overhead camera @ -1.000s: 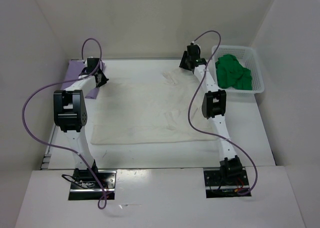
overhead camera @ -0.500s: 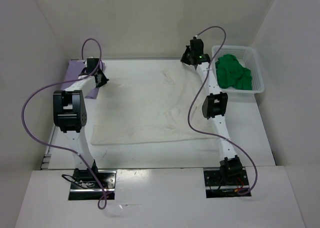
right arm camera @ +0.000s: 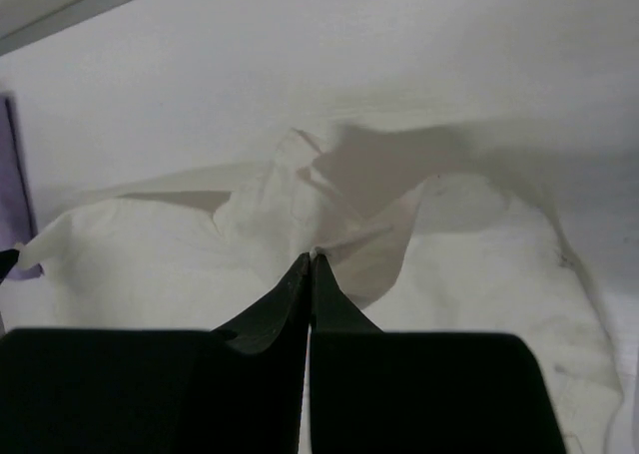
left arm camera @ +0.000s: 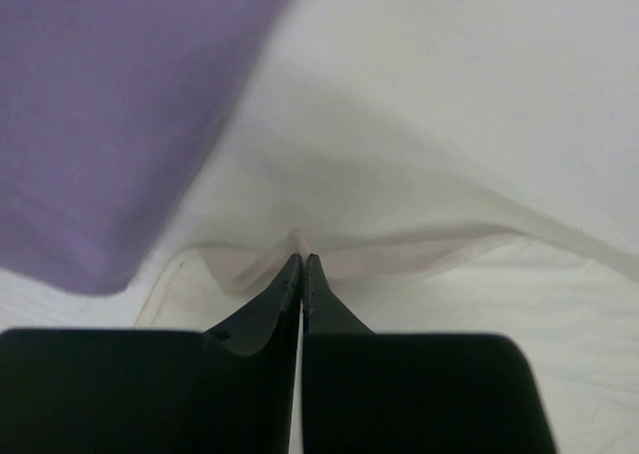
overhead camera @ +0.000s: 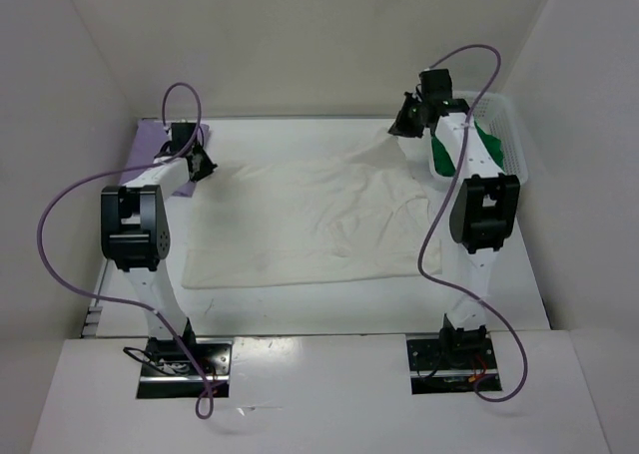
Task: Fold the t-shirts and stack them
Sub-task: Grap the side of the flattened tshirt furthest away from the robot with both arms, then fold the other side of the tshirt into a rectangle
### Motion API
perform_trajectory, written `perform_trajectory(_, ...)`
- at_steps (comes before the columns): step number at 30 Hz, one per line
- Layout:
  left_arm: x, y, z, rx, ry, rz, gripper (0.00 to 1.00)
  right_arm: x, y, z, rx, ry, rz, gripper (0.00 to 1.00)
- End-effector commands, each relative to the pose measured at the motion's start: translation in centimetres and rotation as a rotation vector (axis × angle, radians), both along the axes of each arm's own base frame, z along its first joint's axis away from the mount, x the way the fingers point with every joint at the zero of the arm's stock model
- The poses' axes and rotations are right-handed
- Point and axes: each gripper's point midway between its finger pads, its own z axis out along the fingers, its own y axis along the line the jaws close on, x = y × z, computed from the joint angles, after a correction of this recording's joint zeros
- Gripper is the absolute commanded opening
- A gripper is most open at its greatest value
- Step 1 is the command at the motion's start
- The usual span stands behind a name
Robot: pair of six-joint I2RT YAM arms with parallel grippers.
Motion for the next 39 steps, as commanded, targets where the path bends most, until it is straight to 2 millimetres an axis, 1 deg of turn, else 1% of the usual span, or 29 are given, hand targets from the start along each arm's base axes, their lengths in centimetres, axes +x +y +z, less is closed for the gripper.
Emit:
perform_trajectory(1,-0.9,0.0,3.5,-0.003,-0.089,-0.011,0.0,-1.7,0.2,4.3,0.025,-0.122,0.034,0.0)
perform_trajectory(2,-1.1,-0.2,3.6,-0.011,-0.089,-0.019,0.0,-2.6,0.1,3.1,0.023,-0.095,0.033,0.0)
perform_trajectory(4,-1.9,0.2,4.3,-0.01,-0.095,-0.01,0.0,-3.8,0.0,3.2,0.022,-0.086,0.033,0.0)
perform_trajectory(5,-2.8,0.0,3.7,-0.017,-0.078,-0.016,0.0,-4.8,-0.6,1.7,-0.003,-0.05,0.008,0.0)
perform_trajectory(6,-3.4,-0.1,4.9,-0.016,-0.1,-0.016,0.0,-5.8,-0.7,2.7,-0.001,-0.066,0.008,0.0)
perform_trajectory(7,-3.9,0.3,5.0,-0.014,-0.109,-0.007,0.0,-6.5,-0.8,2.8,-0.001,-0.071,0.008,0.0)
perform_trajectory(8,-4.3,0.3,5.2,-0.013,-0.117,-0.007,0.0,-7.6,-1.0,1.4,-0.003,-0.042,-0.009,0.0)
perform_trajectory(9,-5.7,0.8,4.7,-0.027,-0.104,0.009,0.0,-8.6,-1.2,3.0,0.005,-0.075,-0.025,0.0)
perform_trajectory(10,-6.2,0.7,4.4,-0.057,-0.098,0.009,0.0,-9.4,-1.3,2.8,0.004,-0.069,-0.025,0.0)
perform_trajectory(11,-6.8,1.5,4.8,-0.063,-0.109,0.024,0.0,-10.5,-1.3,1.8,0.01,-0.045,-0.032,0.0)
perform_trajectory(12,-7.3,1.4,4.8,-0.063,-0.109,0.025,0.0,-11.5,-1.4,3.0,0.012,-0.07,-0.032,0.0)
perform_trajectory(13,-8.4,1.7,4.0,-0.065,-0.09,0.034,0.0,-12.2,-1.5,2.9,0.012,-0.068,-0.032,0.0)
perform_trajectory(14,-8.8,1.8,4.9,-0.056,-0.11,0.04,0.0,-13.6,-1.8,1.2,0.005,-0.015,-0.047,0.0)
perform_trajectory(15,-9.3,1.7,4.8,-0.048,-0.099,0.033,0.0,-14.5,-2.3,1.9,-0.012,-0.031,-0.069,0.0)
perform_trajectory(16,-9.9,2.0,4.7,-0.049,-0.094,0.042,0.0,-15.6,-2.9,0.7,-0.014,-0.001,-0.092,0.0)
perform_trajectory(17,-10.4,2.0,4.9,-0.048,-0.098,0.042,0.0,-16.5,-3.7,0.4,-0.01,0.017,-0.116,0.0)
perform_trajectory(19,-11.2,2.2,4.7,-0.049,-0.089,0.051,0.0,-19.0,-3.7,0.0,0.024,0.027,-0.118,0.01)
perform_trajectory(20,-11.6,2.4,4.5,-0.063,-0.081,0.062,0.0,-19.6,-3.9,-0.4,0.024,0.035,-0.132,0.02)
perform_trajectory(25,-13.5,1.3,4.3,-0.099,-0.064,0.041,0.0,-24.4,-4.6,-5.3,0.012,0.161,-0.152,0.02)
perform_trajectory(27,-14.5,1.1,4.2,-0.103,-0.04,0.043,0.0,-25.0,-4.6,-5.0,0.029,0.163,-0.171,0.02)
perform_trajectory(28,-14.9,1.2,4.2,-0.109,-0.039,0.045,0.0,-24.8,-4.3,-4.2,0.048,0.145,-0.172,0.04)
perform_trajectory(30,-15.5,0.9,4.2,-0.119,-0.029,0.038,0.0,-25.5,-5.2,-4.4,0.046,0.182,-0.2,0.04)
perform_trajectory(32,-16.4,0.7,3.6,-0.124,-0.001,0.04,0.0,-26.1,-5.1,-4.5,0.077,0.213,-0.191,0.04)
perform_trajectory(33,-16.9,0.6,3.0,-0.128,0.02,0.041,0.0,-26.6,-5.2,-5.3,0.111,0.246,-0.213,0.04)
perform_trajectory(35,-17.4,0.1,2.4,-0.153,0.038,0.035,0.03,-27.6,-4.3,-4.6,0.188,0.248,-0.203,0.05)
perform_trajectory(36,-17.6,0.1,2.4,-0.16,0.036,0.043,0.06,-28.5,-4.2,-5.3,0.235,0.283,-0.236,0.09)
perform_trajectory(37,-17.8,0.0,2.7,-0.165,0.026,0.049,0.08,-28.8,-3.8,-5.4,0.26,0.288,-0.238,0.1)
perform_trajectory(38,-18.2,0.2,2.5,-0.165,0.027,0.058,0.11,-29.0,-3.6,-5.2,0.281,0.273,-0.239,0.16)
perform_trajectory(39,-18.4,0.1,2.6,-0.174,0.022,0.068,0.14,-29.5,-3.5,-5.7,0.293,0.292,-0.255,0.19)
